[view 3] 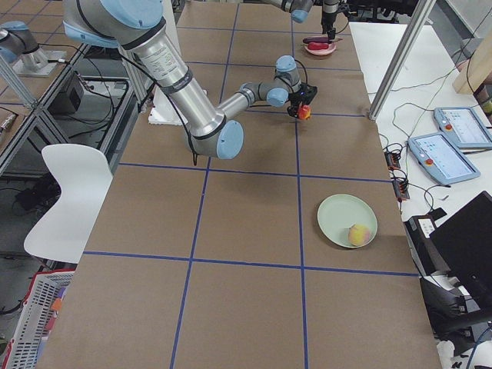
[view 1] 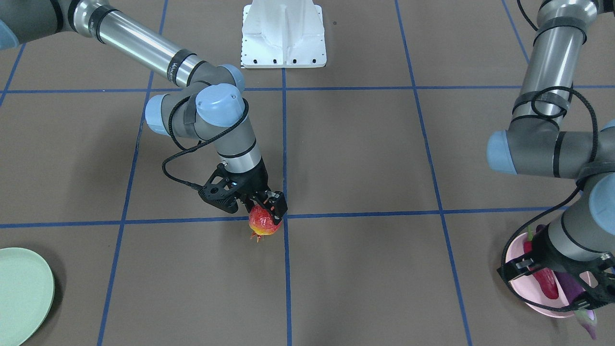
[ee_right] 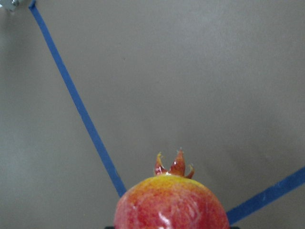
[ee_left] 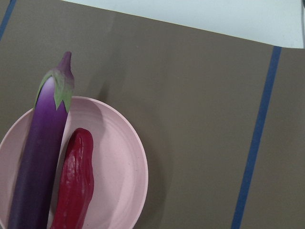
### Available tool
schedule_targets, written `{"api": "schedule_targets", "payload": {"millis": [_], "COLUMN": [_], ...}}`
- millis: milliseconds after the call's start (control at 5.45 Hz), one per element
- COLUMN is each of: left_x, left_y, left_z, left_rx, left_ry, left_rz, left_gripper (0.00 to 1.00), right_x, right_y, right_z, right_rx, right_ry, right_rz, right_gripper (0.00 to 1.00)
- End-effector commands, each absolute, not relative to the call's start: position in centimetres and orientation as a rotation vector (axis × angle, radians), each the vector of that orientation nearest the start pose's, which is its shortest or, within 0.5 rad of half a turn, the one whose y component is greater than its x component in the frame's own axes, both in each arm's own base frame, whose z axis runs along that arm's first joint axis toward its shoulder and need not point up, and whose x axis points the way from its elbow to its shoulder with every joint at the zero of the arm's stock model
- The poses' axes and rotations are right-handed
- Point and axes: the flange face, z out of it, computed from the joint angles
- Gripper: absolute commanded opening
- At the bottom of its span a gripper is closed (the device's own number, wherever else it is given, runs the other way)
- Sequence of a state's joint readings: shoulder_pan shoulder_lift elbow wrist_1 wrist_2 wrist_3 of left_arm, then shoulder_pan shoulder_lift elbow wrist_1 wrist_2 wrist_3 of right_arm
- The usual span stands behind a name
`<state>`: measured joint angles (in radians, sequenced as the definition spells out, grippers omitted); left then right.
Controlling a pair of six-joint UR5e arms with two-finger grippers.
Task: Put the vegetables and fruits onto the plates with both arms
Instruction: 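Carry the pomegranate with the right gripper onto the green plate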
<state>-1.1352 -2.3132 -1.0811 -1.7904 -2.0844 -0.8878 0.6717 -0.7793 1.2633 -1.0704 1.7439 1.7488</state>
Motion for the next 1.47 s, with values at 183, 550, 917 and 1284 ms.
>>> {"api": "schedule_targets", "payload": {"millis": [183,550,917,1284], "left_x": [28.8,29.3,29.4,29.4], "left_y": [-74.4,-74.0,-74.0,-74.0], "left_z": [39.5,38.6,38.5,38.7], "left_rx": [0.038,0.039,0.039,0.039], "left_ry": [0.704,0.717,0.718,0.716], "left_rz": [-0.337,-0.354,-0.352,-0.354], "left_gripper": [1.00,1.00,1.00,1.00], "right_x": [-35.7,-25.3,-20.8,-21.6], "right_y": [-66.3,-68.1,-69.1,-68.7], "right_z": [37.6,46.0,52.5,55.7], "right_rx": [0.176,0.216,0.180,0.140], "right_ry": [-0.873,-0.751,-0.654,-0.614], "right_rz": [0.649,0.695,0.737,0.736], "right_gripper": [0.00,0.00,0.00,0.65]}}
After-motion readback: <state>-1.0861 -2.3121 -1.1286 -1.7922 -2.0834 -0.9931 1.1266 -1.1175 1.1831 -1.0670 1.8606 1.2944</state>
